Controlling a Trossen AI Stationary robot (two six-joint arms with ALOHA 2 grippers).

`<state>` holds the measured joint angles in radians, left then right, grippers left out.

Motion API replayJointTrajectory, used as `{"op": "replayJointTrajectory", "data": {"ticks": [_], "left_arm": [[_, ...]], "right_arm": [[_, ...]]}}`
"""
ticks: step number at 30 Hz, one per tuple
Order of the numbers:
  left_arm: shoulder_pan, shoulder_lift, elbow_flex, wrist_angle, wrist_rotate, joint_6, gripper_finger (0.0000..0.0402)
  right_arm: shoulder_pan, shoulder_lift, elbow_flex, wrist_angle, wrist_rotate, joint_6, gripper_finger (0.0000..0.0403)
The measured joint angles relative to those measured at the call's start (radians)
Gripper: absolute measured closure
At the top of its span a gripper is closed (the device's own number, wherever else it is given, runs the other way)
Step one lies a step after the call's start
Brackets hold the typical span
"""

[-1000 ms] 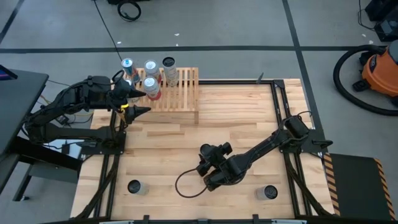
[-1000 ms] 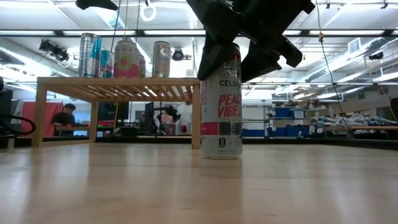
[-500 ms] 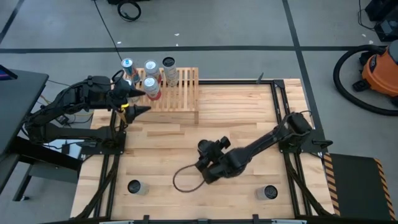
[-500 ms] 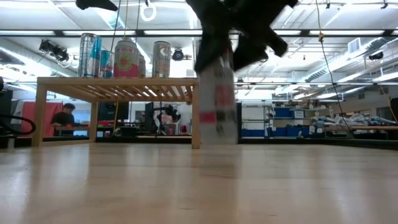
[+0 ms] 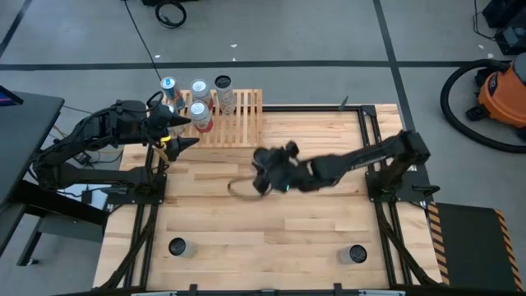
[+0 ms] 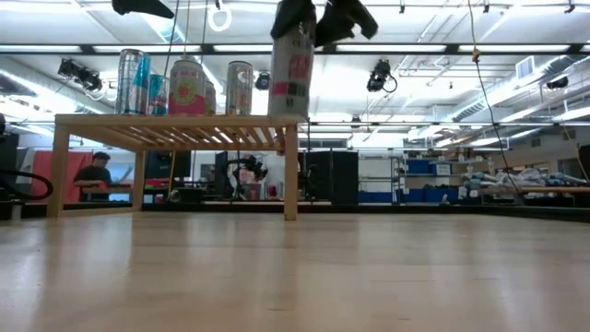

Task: Place canned beverage on shelf
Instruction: Put the top white and pink soda can on the shelf

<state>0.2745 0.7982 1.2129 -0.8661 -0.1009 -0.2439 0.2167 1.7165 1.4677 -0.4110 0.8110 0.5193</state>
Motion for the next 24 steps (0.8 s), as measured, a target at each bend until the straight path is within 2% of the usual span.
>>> {"op": "replayJointTrajectory", "data": {"ticks": [7, 12, 17, 24], "left_arm": [[0.000, 0.000, 0.000, 0.000, 0.000, 0.000, 0.0012], [0.000, 0.000, 0.000, 0.000, 0.000, 0.000, 0.0012], [0.000, 0.000, 0.000, -0.001, 0.000, 0.000, 0.0012], [0.000, 0.000, 0.000, -0.003, -0.001, 0.001, 0.0012]], "right_arm": [[-0.168, -0.095, 0.000, 0.134, -0.094, -0.199, 0.0147], [-0.299, -0.111, 0.003, 0.240, -0.183, -0.309, 0.0147], [-0.418, -0.092, 0.076, 0.212, -0.333, -0.335, 0.0147], [-0.498, -0.082, 0.197, 0.160, -0.339, -0.388, 0.0147]]}}
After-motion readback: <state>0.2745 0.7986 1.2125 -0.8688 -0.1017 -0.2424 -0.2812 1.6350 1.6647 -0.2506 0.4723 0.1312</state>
